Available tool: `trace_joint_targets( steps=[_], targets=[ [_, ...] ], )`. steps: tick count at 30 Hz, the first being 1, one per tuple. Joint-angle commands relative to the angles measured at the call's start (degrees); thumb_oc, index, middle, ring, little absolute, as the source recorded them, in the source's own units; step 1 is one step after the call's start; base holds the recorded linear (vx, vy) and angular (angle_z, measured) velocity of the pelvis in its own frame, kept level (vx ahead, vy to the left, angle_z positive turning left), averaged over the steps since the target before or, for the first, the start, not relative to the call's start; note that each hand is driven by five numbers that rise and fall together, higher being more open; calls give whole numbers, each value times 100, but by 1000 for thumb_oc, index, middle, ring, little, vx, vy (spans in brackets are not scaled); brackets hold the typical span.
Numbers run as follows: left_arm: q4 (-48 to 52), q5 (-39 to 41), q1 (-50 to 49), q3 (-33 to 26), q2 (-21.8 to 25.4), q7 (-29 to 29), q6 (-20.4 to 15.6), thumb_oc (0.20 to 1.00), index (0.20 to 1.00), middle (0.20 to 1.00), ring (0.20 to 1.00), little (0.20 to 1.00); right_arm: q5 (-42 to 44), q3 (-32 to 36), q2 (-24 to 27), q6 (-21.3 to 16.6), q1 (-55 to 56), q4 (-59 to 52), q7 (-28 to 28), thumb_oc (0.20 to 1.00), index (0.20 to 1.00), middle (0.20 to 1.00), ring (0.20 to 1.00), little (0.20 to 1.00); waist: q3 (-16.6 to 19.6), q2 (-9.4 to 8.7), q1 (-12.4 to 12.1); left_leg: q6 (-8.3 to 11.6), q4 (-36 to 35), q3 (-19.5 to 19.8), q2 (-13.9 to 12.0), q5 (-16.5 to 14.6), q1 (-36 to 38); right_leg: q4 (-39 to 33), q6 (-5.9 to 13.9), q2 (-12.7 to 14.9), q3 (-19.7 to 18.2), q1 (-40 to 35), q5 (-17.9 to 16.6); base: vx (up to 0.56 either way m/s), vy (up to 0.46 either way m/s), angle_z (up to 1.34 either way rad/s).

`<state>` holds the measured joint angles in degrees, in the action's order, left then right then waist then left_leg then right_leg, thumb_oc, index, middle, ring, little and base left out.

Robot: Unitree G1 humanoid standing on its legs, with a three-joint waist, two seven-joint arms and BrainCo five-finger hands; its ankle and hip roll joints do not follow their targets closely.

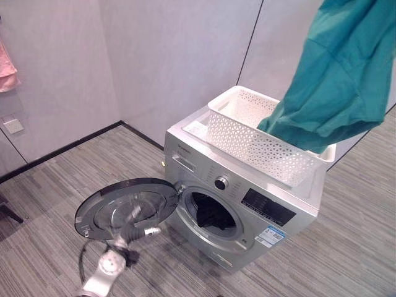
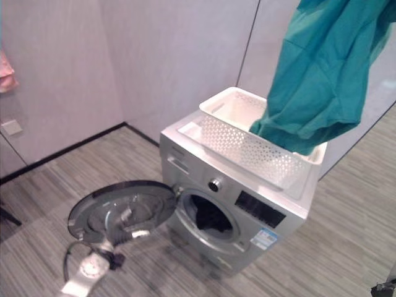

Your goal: Grab the laundry basket,head to the washer,open it,put in the laundry and shut it.

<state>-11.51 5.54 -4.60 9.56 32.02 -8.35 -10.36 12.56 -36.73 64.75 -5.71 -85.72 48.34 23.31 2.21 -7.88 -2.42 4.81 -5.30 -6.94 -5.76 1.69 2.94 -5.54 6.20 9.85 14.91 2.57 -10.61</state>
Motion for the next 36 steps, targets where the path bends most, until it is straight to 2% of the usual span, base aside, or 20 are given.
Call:
trace_joint_targets(
  steps=[1,4,5,7,8,10,11,13,15,19,22,25,29,36],
  targets=[
    [1281,-211,188,-921,410,-226,-321,1000,1000,1000,1000,1000,-87,-374,52,173,-966,529,-110,200,200,200,200,200,-75,-69,-77,-122,38,453,192,-441,-5,64,360,-180,2,-475,825,0,0,0],
    [1666,-174,111,-1126,459,-160,-263,1000,1000,1000,1000,1000,-108,-363,-10,201,-940,562,-145,200,200,200,200,200,-64,-70,-61,-122,38,455,192,-439,-4,63,359,-184,3,-477,821,1,-3,1],
    [2210,-39,99,-1426,592,-56,-266,1000,1000,1000,1000,1000,-122,-375,-158,236,-912,677,-228,200,200,200,200,200,-58,-39,-81,-123,36,458,189,-433,3,60,363,-187,7,-479,813,0,0,0],
    [2567,406,282,-1559,679,102,-213,1000,1000,1000,1000,1000,-111,-348,-420,286,-842,845,-324,200,200,200,200,200,-33,10,-65,-124,34,451,194,-429,20,58,367,-182,7,-483,802,0,0,0],
    [2570,429,285,-1568,688,114,-202,1000,1000,1000,1000,1000,-111,-347,-422,287,-848,851,-325,200,200,200,200,200,-36,8,-65,-124,34,450,193,-430,20,58,367,-183,7,-483,801,0,0,0],
    [2453,1337,879,-1217,864,392,-18,1000,1000,1000,1000,1000,-58,-339,-802,343,-865,959,-405,200,200,200,200,200,10,75,-16,-122,30,431,205,-426,42,57,360,-177,-13,-503,793,0,0,0],
    [2411,1356,933,-1184,879,394,-30,1000,1000,1000,1000,1000,-56,-337,-785,342,-873,966,-406,200,200,200,200,200,-3,69,-32,-122,31,432,204,-427,42,56,360,-178,-12,-503,794,0,0,0],
    [2194,1631,1480,-751,1044,495,152,1000,1000,1000,1000,1000,11,-366,-1079,394,-938,1130,-460,200,200,200,200,200,43,117,13,-119,30,419,217,-421,58,56,360,-176,-8,-517,791,0,0,0],
    [1756,1978,2321,-78,1005,480,265,1000,1000,1000,1000,1000,67,-447,-1323,448,-1065,1264,-482,200,200,200,200,200,51,140,40,-112,30,426,217,-407,59,56,355,-172,-4,-521,787,0,0,0],
    [585,2203,4536,1657,426,275,465,1000,1000,1000,1000,1000,243,-589,-1860,540,-1225,1369,-454,200,200,200,200,200,52,216,171,-107,30,455,242,-373,40,58,352,-172,9,-513,782,0,0,0],
    [147,2379,5323,2341,28,238,527,1000,1000,1000,1000,1000,337,-582,-2084,539,-1194,1340,-390,200,200,200,200,200,19,233,192,-113,30,457,246,-369,29,55,356,-172,11,-495,776,-2,-2,-4],
    [-55,2487,5607,2605,-118,241,542,1000,1000,1000,1000,1000,401,-592,-2170,528,-1201,1320,-366,200,200,200,200,200,6,243,198,-112,30,446,249,-369,31,54,357,-171,9,-492,774,-2,-2,-4],
    [-716,2705,6424,3231,-537,130,574,1000,1000,1000,1000,1000,533,-756,-2421,508,-1250,1226,-337,200,200,200,200,200,10,272,220,-99,30,425,249,-359,18,54,363,-165,-9,-476,775,0,0,0],
    [-1231,3055,7135,3996,-866,170,637,1000,1000,1000,1000,1000,779,-951,-2601,474,-1350,1239,-341,200,200,200,200,200,16,301,213,-87,30,452,255,-341,5,54,369,-170,10,-479,785,0,0,0]
  ],
)
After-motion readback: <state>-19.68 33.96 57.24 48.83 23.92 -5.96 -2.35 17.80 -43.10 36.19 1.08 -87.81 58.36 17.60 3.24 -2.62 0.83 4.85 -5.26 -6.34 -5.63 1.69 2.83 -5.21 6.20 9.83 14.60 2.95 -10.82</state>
